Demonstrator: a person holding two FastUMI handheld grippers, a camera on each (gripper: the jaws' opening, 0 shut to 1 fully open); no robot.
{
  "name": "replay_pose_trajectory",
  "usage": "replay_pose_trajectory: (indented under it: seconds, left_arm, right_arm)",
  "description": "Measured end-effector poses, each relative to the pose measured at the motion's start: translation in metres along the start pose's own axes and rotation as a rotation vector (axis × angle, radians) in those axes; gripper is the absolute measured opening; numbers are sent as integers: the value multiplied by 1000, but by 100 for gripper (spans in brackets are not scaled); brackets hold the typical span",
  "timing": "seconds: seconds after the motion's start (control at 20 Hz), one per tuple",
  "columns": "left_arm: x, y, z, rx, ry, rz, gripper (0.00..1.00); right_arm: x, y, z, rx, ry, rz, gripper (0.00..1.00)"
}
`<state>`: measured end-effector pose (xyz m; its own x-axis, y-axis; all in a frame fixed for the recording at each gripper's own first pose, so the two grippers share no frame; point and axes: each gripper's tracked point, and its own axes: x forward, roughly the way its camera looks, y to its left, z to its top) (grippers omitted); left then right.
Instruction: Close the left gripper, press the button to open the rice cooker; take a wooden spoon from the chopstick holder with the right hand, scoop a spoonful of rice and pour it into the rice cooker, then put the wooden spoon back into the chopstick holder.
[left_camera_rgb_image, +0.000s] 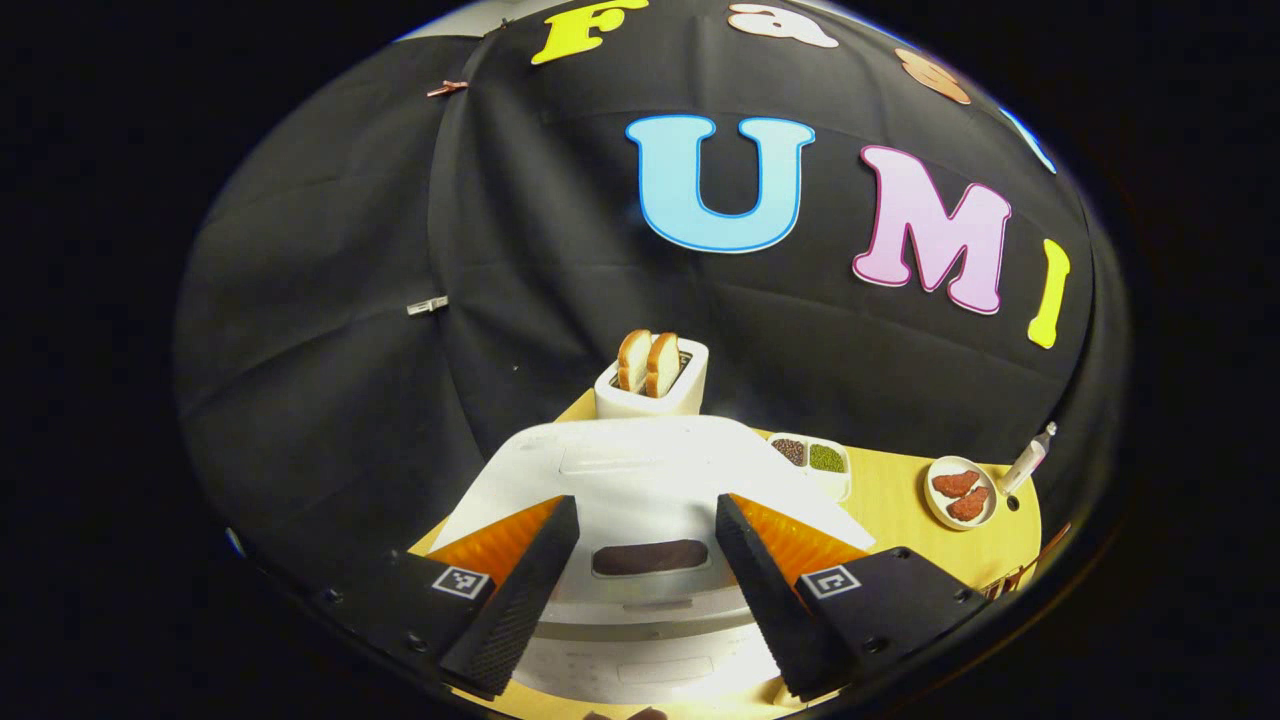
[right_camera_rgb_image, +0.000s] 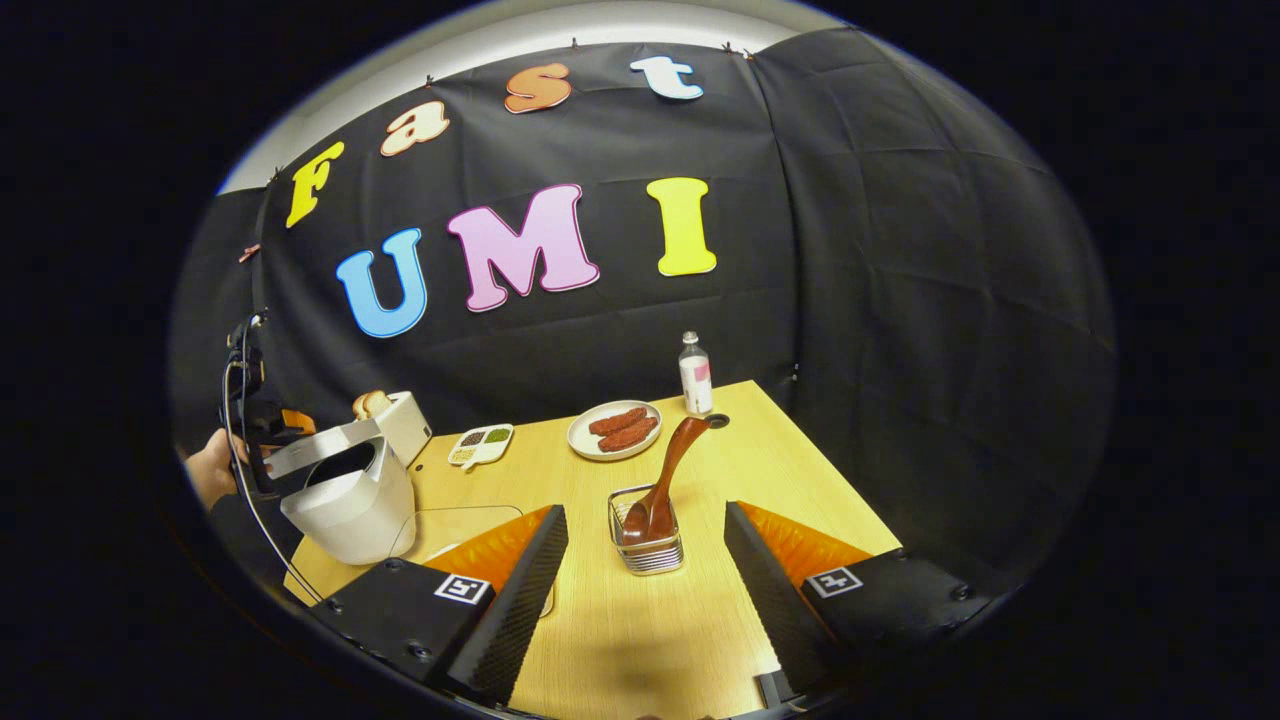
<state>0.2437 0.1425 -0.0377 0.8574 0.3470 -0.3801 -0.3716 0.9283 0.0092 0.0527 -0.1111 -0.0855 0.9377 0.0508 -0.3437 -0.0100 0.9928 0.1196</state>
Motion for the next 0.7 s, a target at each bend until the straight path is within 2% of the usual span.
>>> replay_pose_trajectory:
  seconds: [0.25, 0.55, 0.7]
  left_arm:
    - [14, -3, -51, 23, 92, 28, 99]
    - [18, -7, -50, 66, 19, 32, 100]
    - [21, -10, -48, 39, -11, 37, 99]
  right_arm:
    - [0, 10, -3, -15, -9, 16, 98]
    - [6, 39, -14, -47, 22, 82, 98]
    - [11, 61, -17, -80, 31, 132, 99]
